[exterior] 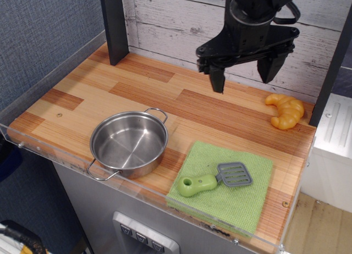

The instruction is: Place the croissant to the left of the pot

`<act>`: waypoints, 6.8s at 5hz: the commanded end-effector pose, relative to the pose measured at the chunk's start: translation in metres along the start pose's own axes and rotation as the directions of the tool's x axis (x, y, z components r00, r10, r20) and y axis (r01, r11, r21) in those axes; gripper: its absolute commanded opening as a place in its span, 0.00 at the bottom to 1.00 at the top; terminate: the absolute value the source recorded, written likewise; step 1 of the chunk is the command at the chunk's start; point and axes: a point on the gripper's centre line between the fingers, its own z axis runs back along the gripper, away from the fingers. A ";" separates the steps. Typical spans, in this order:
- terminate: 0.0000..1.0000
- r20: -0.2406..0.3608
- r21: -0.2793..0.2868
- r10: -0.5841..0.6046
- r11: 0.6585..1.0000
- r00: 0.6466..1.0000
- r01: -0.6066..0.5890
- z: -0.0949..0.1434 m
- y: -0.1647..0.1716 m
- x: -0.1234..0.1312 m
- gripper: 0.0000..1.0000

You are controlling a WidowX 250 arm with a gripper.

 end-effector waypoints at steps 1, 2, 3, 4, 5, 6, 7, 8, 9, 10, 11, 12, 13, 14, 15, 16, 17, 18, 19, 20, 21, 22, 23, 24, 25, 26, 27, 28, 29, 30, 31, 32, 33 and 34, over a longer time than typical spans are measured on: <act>0.00 0.006 -0.036 0.054 0.998 0.998 -0.054 -0.019 -0.021 0.027 1.00; 0.00 -0.019 -0.055 0.065 0.996 0.998 -0.066 -0.033 -0.037 0.024 1.00; 0.00 -0.032 -0.078 0.066 0.995 0.997 -0.068 -0.043 -0.051 0.016 1.00; 0.00 -0.062 -0.099 0.053 0.993 0.997 -0.059 -0.054 -0.063 0.007 1.00; 0.00 -0.082 -0.121 0.052 0.991 0.995 -0.061 -0.059 -0.070 0.001 1.00; 0.00 -0.086 -0.115 0.044 0.992 0.995 -0.054 -0.062 -0.072 -0.001 1.00; 0.00 -0.086 -0.107 0.062 0.992 0.994 -0.071 -0.069 -0.070 0.002 1.00; 0.00 -0.079 -0.099 0.075 0.992 0.994 -0.082 -0.077 -0.070 0.006 1.00; 0.00 -0.073 -0.086 0.084 0.992 0.994 -0.090 -0.084 -0.069 0.010 1.00; 0.00 -0.070 -0.062 0.096 0.993 0.993 -0.100 -0.090 -0.065 0.011 1.00; 0.00 -0.074 -0.051 0.100 0.993 0.992 -0.104 -0.093 -0.064 0.010 1.00; 0.00 -0.083 -0.043 0.088 0.995 0.993 -0.092 -0.093 -0.065 0.009 1.00; 0.00 -0.084 -0.037 0.090 0.995 0.992 -0.093 -0.092 -0.064 0.007 1.00; 0.00 -0.067 -0.016 0.108 0.994 0.992 -0.110 -0.089 -0.062 0.005 0.00; 0.00 -0.060 -0.003 0.115 0.993 0.992 -0.115 -0.087 -0.061 0.003 0.00; 0.00 -0.062 -0.006 0.109 0.994 0.992 -0.109 -0.085 -0.062 0.002 0.00; 0.00 -0.062 -0.019 0.109 0.994 0.992 -0.110 -0.081 -0.061 0.002 0.00; 0.00 -0.058 -0.032 0.089 0.995 0.994 -0.091 -0.069 -0.061 0.005 0.00; 0.00 -0.044 -0.063 0.072 0.995 0.996 -0.075 -0.050 -0.058 0.015 0.00; 0.00 -0.012 -0.104 0.065 0.992 0.998 -0.066 -0.024 -0.051 0.031 0.00; 0.00 0.020 -0.120 0.078 0.990 0.997 -0.075 -0.004 -0.034 0.046 0.00; 0.00 0.057 -0.108 0.101 0.990 0.993 -0.094 0.017 0.004 0.065 0.00; 0.00 0.083 -0.078 0.163 0.985 0.983 -0.157 0.025 0.043 0.078 0.00; 0.00 0.085 -0.038 0.218 0.976 0.972 -0.216 0.022 0.084 0.082 0.00; 0.00 0.091 -0.020 0.260 0.966 0.961 -0.259 0.014 0.118 0.084 0.00; 0.00 0.104 0.000 0.245 0.969 0.964 -0.247 0.005 0.145 0.083 0.00; 0.00 0.103 0.016 0.237 0.971 0.966 -0.240 -0.005 0.166 0.080 0.00; 0.00 0.118 0.044 0.230 0.971 0.966 -0.236 -0.014 0.182 0.079 0.00; 0.00 0.118 0.044 0.187 0.980 0.975 -0.194 -0.025 0.195 0.076 0.00; 0.00 0.097 0.038 0.196 0.979 0.976 -0.201 -0.038 0.208 0.072 0.00; 0.00 0.084 0.046 0.199 0.978 0.976 -0.203 -0.049 0.223 0.070 0.00; 0.00 0.063 0.042 0.217 0.975 0.974 -0.220 -0.059 0.232 0.070 0.00; 0.00 0.074 0.009 0.205 0.978 0.976 -0.206 -0.070 0.233 0.070 0.00; 0.00 0.066 -0.006 0.215 0.977 0.974 -0.215 -0.076 0.229 0.066 0.00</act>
